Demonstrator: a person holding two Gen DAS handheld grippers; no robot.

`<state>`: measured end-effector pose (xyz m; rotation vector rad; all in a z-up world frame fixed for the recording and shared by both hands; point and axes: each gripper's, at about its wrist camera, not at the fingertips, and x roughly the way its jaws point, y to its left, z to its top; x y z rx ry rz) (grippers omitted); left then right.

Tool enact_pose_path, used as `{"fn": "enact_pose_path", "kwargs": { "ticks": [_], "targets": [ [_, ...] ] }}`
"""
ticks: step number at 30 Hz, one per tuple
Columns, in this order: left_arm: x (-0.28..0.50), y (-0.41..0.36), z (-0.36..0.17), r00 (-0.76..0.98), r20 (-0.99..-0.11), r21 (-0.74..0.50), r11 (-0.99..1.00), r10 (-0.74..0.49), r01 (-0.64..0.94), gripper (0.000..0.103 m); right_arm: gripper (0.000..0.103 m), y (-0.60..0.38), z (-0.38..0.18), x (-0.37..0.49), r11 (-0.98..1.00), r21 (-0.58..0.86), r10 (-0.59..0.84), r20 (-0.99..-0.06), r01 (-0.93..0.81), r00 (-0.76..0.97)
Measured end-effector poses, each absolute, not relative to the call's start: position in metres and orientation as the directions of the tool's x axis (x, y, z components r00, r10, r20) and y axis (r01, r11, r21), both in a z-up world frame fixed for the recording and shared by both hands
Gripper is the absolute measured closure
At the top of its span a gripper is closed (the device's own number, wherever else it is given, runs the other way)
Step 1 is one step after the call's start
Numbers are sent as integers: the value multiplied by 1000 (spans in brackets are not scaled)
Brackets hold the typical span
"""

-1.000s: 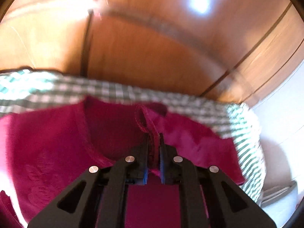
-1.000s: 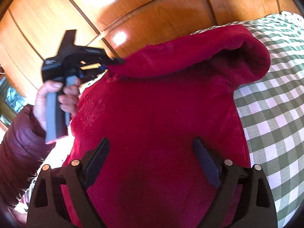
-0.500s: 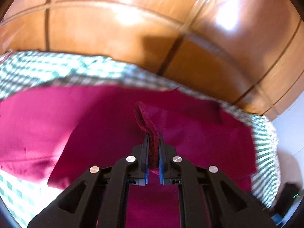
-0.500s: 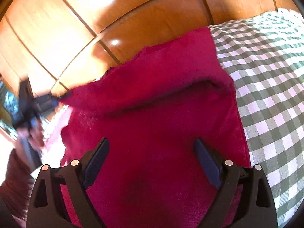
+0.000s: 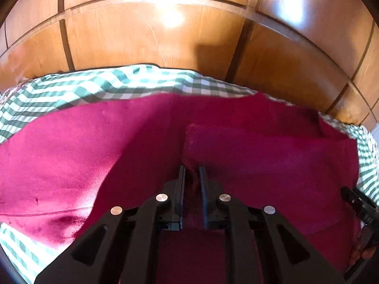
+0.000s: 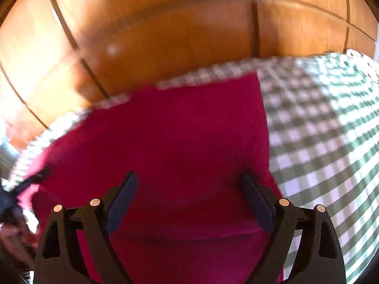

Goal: Fold small clothes
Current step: 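Fold the grasped shirt edge over the body and open both tools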

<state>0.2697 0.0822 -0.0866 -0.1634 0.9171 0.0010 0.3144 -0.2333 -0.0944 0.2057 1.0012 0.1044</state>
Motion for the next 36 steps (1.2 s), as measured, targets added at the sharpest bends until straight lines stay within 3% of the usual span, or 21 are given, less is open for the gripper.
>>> {"fn": "enact_pose_path", "kwargs": {
  "ticks": [2, 4, 6, 8, 16, 20, 23, 28, 30, 36],
  "targets": [
    [267, 82, -84, 611, -789, -136, 988, -66, -70, 90, 13, -218, -102, 306, 993, 112, 107, -805, -28, 584],
    [263, 87, -78, 606, -789, -193, 978, -103, -85, 77, 11, -210, -100, 304, 999, 47, 52, -806, -24, 590],
    [250, 100, -67, 630, -759, -291, 951, -164, -102, 43, 10, -211, -101, 305, 998, 56, 59, -807, -24, 588],
    [233, 116, -61, 656, -743, -315, 934, -133, -167, 32, 9, -212, -102, 305, 998, 61, 64, -807, -24, 587],
    [152, 217, -67, 678, -714, -525, 775, -175, -352, 33, 9, -208, -101, 304, 999, 45, 50, -804, -23, 593],
    [106, 274, -76, 690, -711, -578, 675, -138, -460, 46, 7, -204, -98, 304, 999, 31, 39, -806, -24, 590],
    [79, 311, -81, 691, -719, -576, 619, -74, -533, 48, 6, -199, -84, 296, 999, 18, 31, -799, -28, 600],
    [42, 383, -86, 715, -699, -636, 448, 10, -628, 60, 6, -169, -60, 255, 984, 104, 174, -756, -147, 631],
    [37, 409, -88, 722, -691, -655, 395, 31, -644, 69, 6, -152, -60, 240, 974, 104, 210, -756, -203, 620],
    [42, 454, -102, 702, -712, -650, 351, 31, -675, 76, 6, -107, -82, 215, 951, 14, 197, -798, -310, 570]
  ]
}}
